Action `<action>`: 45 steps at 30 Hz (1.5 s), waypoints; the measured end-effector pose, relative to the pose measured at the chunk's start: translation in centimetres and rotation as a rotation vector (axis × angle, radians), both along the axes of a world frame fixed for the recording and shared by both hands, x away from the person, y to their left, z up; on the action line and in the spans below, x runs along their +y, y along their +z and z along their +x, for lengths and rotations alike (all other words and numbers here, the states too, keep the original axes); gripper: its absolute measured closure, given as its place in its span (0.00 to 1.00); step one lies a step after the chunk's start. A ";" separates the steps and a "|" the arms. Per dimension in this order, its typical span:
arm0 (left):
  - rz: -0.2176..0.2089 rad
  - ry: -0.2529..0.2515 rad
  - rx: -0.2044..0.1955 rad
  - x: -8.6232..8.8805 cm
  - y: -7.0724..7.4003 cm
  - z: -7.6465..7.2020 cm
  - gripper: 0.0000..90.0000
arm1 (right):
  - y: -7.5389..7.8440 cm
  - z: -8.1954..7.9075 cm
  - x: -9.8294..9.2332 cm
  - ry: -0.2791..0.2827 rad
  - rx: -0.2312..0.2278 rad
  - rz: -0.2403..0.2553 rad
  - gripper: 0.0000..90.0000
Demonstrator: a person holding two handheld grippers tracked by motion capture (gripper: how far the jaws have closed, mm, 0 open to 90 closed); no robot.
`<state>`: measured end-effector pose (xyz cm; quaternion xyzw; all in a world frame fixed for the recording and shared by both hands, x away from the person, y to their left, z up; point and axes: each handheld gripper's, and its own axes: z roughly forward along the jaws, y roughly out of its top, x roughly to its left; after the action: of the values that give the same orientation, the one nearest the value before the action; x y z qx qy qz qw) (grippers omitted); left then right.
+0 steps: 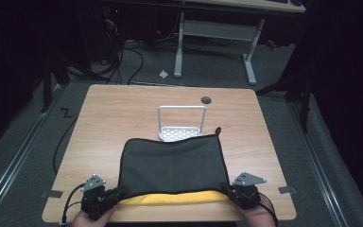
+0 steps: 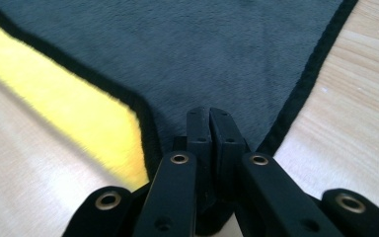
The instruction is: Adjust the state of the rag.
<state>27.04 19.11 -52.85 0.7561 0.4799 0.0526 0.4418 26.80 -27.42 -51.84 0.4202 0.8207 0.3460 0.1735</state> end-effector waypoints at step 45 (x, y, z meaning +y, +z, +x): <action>0.165 -0.046 -0.079 -3.3 -0.4 6.0 0.85 | -0.8 8.6 1.3 -0.075 0.003 -0.020 0.90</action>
<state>33.08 15.82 -53.25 0.7981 0.4387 0.1116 0.3978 35.43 -26.17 -52.69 0.4496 0.8081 0.3302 0.1891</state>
